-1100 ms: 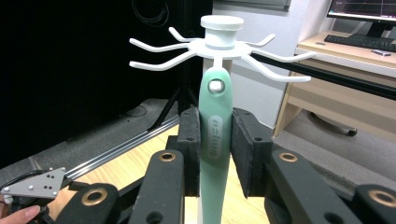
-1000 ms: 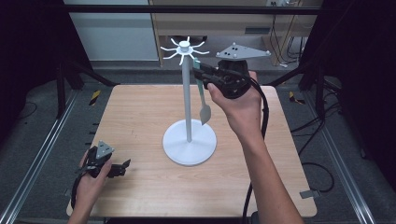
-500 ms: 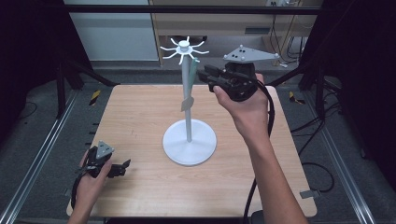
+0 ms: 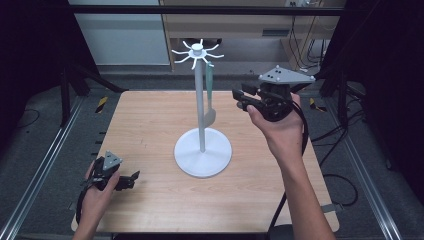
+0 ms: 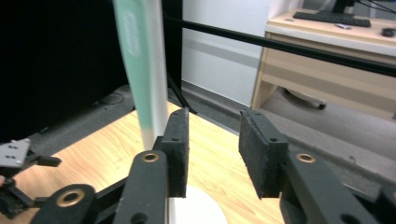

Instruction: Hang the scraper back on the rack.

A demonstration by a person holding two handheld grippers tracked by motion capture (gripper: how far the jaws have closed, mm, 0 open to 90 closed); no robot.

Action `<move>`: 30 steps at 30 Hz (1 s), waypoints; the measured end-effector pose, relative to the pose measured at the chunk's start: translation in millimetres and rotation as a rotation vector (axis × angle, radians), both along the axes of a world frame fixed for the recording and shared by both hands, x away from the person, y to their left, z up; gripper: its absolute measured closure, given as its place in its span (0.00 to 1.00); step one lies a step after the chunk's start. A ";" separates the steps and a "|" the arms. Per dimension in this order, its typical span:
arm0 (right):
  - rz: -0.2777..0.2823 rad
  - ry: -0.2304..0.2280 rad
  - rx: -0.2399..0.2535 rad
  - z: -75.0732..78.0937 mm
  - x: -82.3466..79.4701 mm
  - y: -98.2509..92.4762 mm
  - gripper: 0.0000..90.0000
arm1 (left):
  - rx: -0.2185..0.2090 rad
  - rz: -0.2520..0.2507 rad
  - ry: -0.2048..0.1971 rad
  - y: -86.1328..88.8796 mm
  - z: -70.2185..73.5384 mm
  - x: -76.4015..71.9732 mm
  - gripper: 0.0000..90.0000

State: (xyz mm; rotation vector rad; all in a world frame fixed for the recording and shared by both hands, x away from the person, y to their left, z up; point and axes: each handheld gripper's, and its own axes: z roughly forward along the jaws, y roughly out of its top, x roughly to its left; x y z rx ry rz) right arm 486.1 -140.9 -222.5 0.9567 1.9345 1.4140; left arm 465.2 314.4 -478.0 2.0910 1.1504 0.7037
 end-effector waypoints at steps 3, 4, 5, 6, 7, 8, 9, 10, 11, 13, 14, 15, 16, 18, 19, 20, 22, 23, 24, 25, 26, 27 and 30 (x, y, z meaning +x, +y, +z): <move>-0.029 0.005 -0.006 -9.6 0.1 -6.6 0.63 | 0.003 -0.001 0.003 0.3 0.1 -0.1 0.03; -0.035 0.008 -0.007 -12.0 0.1 -8.3 0.61 | 0.004 -0.002 0.003 0.3 0.1 -0.2 0.03; -0.044 0.013 -0.005 -15.2 0.0 -10.5 0.59 | 0.005 -0.002 0.003 0.3 0.1 -0.2 0.03; -0.052 0.015 -0.004 -18.5 -0.2 -12.7 0.57 | 0.005 -0.002 0.004 0.3 0.0 -0.1 0.03; -0.060 0.017 -0.007 -21.9 -0.5 -14.8 0.55 | 0.005 -0.002 0.005 0.3 -0.2 0.0 0.03; -0.070 0.021 -0.006 -25.4 -0.9 -16.6 0.52 | 0.006 -0.002 0.005 0.1 -0.4 0.1 0.03; -0.076 0.024 -0.002 -29.1 -1.1 -18.7 0.50 | 0.006 -0.001 0.005 0.0 -0.5 0.1 0.03; -0.086 0.028 0.003 -33.9 -1.4 -21.2 0.48 | 0.007 -0.001 0.005 0.0 -0.4 0.1 0.03; -0.094 0.030 0.004 -37.8 -1.6 -23.3 0.47 | 0.006 -0.002 0.005 -0.1 -0.4 0.1 0.03; -0.105 0.036 0.010 -44.7 -2.2 -27.0 0.44 | 0.007 -0.001 0.005 0.0 -0.4 0.0 0.03; -0.109 0.041 0.012 -48.8 -2.5 -29.2 0.43 | 0.007 -0.001 0.005 0.1 -0.4 0.0 0.03; -0.113 0.042 0.011 -53.2 -2.6 -31.2 0.42 | 0.007 -0.001 0.005 0.2 -0.5 0.0 0.03; -0.118 0.046 0.011 -58.8 -2.9 -33.6 0.40 | 0.007 0.000 0.006 0.3 -0.4 0.0 0.03; -0.128 0.060 0.013 -67.8 -3.3 -36.8 0.37 | 0.008 0.000 0.005 0.3 -0.4 0.0 0.03; -0.134 0.066 0.011 -72.4 -3.4 -38.4 0.35 | 0.008 0.000 0.005 0.3 -0.4 0.0 0.03; -0.138 0.070 0.009 -75.8 -3.6 -39.5 0.34 | 0.009 0.000 0.005 0.2 -0.4 -0.1 0.03; -0.148 0.080 0.010 -86.4 -4.0 -42.6 0.32 | 0.009 -0.001 0.004 0.0 -0.3 -0.2 0.03; -0.149 0.084 0.011 -89.9 -4.2 -43.6 0.30 | 0.009 -0.001 0.004 -0.2 -0.3 -0.2 0.03; -0.154 0.085 0.011 -94.7 -4.3 -44.7 0.29 | 0.009 -0.001 0.004 -0.4 -0.4 -0.3 0.03; -0.159 0.088 0.010 -99.3 -4.8 -45.7 0.28 | 0.010 -0.002 0.004 -0.4 -0.4 -0.4 0.03; -0.161 0.089 0.009 -104.1 -5.0 -46.9 0.27 | 0.011 -0.003 0.004 -0.5 -0.4 -0.5 0.03; -0.167 0.090 0.008 -109.8 -5.1 -48.3 0.26 | 0.010 -0.002 0.004 -0.6 -0.4 -0.6 0.03; -0.174 0.102 0.011 -121.7 -5.5 -50.1 0.23 | 0.011 -0.002 0.004 -0.4 -0.4 -0.7 0.03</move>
